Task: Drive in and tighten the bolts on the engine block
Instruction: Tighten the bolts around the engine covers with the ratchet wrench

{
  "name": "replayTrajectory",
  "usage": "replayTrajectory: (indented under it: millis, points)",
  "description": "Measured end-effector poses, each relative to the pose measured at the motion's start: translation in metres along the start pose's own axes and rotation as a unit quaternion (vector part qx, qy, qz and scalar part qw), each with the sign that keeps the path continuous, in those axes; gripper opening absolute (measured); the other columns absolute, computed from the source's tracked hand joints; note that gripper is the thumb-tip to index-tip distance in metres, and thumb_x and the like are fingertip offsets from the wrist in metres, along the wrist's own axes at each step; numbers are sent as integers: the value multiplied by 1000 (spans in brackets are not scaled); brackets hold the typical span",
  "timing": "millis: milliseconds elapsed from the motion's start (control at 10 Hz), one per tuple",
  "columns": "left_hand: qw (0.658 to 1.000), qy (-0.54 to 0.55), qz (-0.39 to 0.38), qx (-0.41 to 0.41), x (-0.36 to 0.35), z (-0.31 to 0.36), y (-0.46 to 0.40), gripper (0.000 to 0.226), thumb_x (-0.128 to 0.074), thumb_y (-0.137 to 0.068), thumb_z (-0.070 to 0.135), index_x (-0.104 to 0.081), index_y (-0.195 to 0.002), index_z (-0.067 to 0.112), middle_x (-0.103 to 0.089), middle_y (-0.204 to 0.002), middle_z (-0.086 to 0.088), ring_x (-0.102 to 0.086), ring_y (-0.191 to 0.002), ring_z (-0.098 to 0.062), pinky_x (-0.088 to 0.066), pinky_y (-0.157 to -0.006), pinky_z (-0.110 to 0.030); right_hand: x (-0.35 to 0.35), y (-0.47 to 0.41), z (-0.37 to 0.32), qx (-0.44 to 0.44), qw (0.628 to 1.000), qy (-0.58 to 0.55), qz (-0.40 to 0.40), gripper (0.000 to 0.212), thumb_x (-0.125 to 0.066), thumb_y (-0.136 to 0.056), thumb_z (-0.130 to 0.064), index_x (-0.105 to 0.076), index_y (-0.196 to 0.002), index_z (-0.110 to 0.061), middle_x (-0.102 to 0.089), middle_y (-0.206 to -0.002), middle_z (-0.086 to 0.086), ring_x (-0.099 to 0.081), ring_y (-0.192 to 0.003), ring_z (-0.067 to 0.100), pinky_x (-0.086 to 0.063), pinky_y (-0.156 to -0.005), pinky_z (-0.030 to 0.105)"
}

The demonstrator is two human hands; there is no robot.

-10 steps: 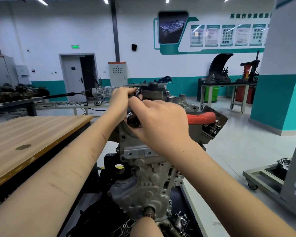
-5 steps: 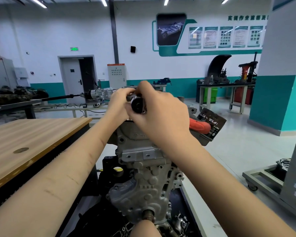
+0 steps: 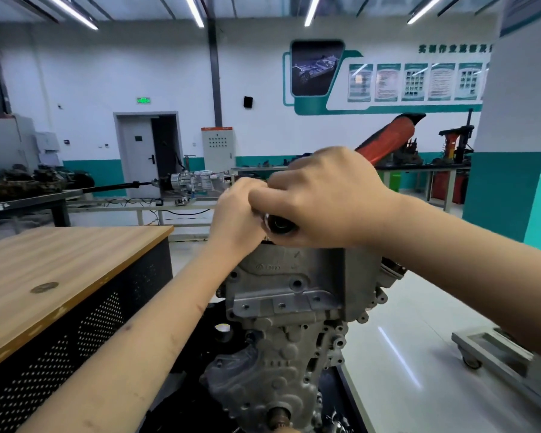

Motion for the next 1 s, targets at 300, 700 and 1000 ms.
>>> replayTrajectory:
  millis: [300, 700, 1000]
  points:
    - [992, 107, 7, 72, 5, -19, -6, 66, -64, -80, 12, -33, -138, 15, -56, -104, 12, -44, -104, -4, -34, -87, -25, -2, 11, 26, -159, 981, -97, 57, 23, -56, -77, -36, -62, -80, -13, -58, -53, 0, -50, -36, 23, -17, -46, 14]
    - [993, 100, 23, -65, 18, 29, 11, 66, -68, -73, 10, -41, -133, 10, -53, -125, -2, -45, -119, -16, -35, -103, -29, 0, 15, 20, -169, 979, -76, 80, 30, -50, -77, -38, -57, -74, -9, -50, -46, -1, -49, -34, 23, -31, -35, 21]
    - [952, 255, 37, -164, 34, 86, 9, 11, -55, -73, 27, -52, -68, 18, -53, -60, 15, -49, -62, -3, -43, -61, -20, 42, -2, 29, -45, 973, -31, 223, 59, -29, -95, -46, -65, -84, 0, -64, -80, 17, -55, -75, 29, -33, -68, 36]
Point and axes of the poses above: each hand's wrist, its own y-axis away from the middle knuckle, its own x-axis out of the back of the hand, z = x × y, the point moved 9 cm from there along -y, towards the middle knuckle
